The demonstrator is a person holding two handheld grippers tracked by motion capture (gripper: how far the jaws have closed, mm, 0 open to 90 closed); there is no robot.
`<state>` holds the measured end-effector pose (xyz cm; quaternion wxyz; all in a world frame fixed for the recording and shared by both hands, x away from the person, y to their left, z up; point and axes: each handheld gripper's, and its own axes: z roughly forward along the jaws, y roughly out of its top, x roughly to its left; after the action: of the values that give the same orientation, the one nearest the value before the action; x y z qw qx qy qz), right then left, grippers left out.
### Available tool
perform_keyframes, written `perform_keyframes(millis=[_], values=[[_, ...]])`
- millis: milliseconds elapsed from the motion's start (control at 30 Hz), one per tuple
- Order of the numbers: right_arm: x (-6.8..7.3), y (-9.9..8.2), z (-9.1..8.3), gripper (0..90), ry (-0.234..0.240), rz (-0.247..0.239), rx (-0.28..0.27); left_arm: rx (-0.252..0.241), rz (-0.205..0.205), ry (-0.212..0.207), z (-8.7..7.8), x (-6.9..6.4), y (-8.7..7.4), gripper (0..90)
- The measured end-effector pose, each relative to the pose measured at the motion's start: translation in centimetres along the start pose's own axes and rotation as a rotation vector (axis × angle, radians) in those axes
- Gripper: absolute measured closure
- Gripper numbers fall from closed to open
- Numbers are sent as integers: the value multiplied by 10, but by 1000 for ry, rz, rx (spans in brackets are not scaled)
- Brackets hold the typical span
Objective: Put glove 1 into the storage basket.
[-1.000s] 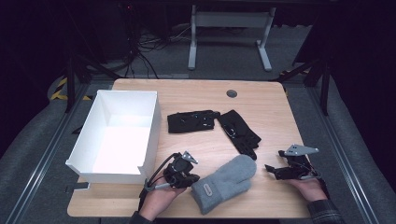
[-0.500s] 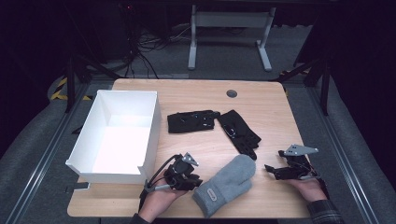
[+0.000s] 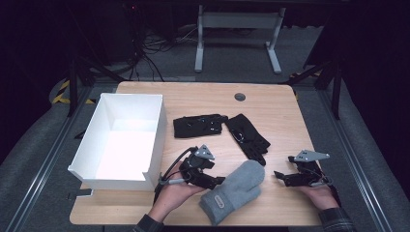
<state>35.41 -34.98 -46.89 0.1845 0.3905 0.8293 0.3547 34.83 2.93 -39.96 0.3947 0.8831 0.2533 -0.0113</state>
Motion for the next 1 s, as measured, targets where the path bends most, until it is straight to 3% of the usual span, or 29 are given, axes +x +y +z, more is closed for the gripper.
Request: perform_keyframes(millis=[267,500,667,733,967,1000], values=[[0,0,0,126,-2,2,1,11,30,-36,18,-10,19,174],[0,0,0,126,0,3,0,51,53,-45,40,-18,25,131],[1,0,0,125,-3,3,1,85,57,-48,53,-18,24,115],[1,-1,-1,125,-2,1,3,137,73,-44,63,-18,20,111],[1,-1,-2,125,2,-1,2,201,53,-81,79,-13,14,111],[1,-2,-2,125,4,-1,2,203,32,-95,81,-11,12,115]])
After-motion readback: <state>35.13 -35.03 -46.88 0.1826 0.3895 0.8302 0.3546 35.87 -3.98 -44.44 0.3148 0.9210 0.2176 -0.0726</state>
